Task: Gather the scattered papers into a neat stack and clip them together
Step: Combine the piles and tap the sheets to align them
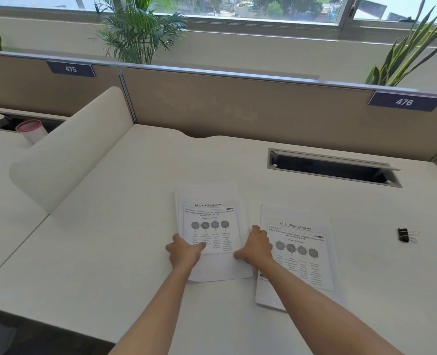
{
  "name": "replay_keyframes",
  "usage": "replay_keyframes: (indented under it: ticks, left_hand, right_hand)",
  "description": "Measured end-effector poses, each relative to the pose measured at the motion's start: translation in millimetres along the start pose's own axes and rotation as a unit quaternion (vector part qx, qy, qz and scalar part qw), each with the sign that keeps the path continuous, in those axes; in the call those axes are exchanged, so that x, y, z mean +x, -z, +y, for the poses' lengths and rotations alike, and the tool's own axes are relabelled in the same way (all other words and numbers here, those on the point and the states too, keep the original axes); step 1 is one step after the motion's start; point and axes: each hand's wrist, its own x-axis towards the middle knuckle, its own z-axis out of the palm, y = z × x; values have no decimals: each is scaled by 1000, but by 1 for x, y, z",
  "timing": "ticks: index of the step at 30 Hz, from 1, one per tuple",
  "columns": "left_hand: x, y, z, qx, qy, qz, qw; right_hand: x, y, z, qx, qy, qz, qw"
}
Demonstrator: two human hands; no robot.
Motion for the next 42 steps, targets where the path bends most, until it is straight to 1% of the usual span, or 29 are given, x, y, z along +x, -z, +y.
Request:
replay_keyframes:
  ticks: [3,6,8,11,13,15,17,19,22,24,26,28,30,33,34,38,42]
  left_hand:
    - [0,0,-1,3,-2,5,1000]
    - [3,2,-5,-20,-8,-5,1000]
    - [4,4,-7,-30,-11,-6,999]
    - [3,6,-12,-26,-14,5,1000]
    - [3,5,-15,-23,-18,12,999]
    - [4,2,-16,-7,-25,11,1000]
    - [3,-2,-16,28,-33,-1,999]
    - [2,-7,-15,62,-38,-16,997]
    - [5,-7,-15,90,-31,-26,995]
    - [9,-4,-14,83,-26,-20,996]
    - [14,1,-13,30,-27,3,999]
    - [19,9,-9,-84,-44,14,995]
    - [19,18,-2,-203,-71,-8,977]
    - [12,32,18,-301,-116,-40,946]
    - [10,34,24,-322,-128,-44,937]
    - [-3,34,43,-351,-189,-73,914]
    - [-13,37,54,-400,-234,-56,884]
  right_hand:
    - [1,1,-5,17,-8,-31,999]
    - [0,-2,-10,12,5,-37,999]
    - [-1,-3,-11,53,19,-17,998]
    - [-4,-4,-9,138,49,55,988]
    - [-6,-2,-7,150,51,88,983]
    - [-5,-1,-4,143,53,62,986]
    - [-5,-1,0,127,59,3,990]
    - [-6,-2,5,119,64,-38,990]
    - [-8,1,13,186,59,-51,980]
    - [-9,7,18,245,64,-47,966]
    - [-10,13,26,290,69,-44,953]
    - [-15,19,32,339,78,-56,936]
    - [-21,23,37,387,101,-74,913]
    - [-29,28,38,456,130,-95,875]
    - [-31,29,37,463,139,-103,869]
    - [-33,29,27,407,172,-118,889]
    - [-28,27,21,412,170,-74,892]
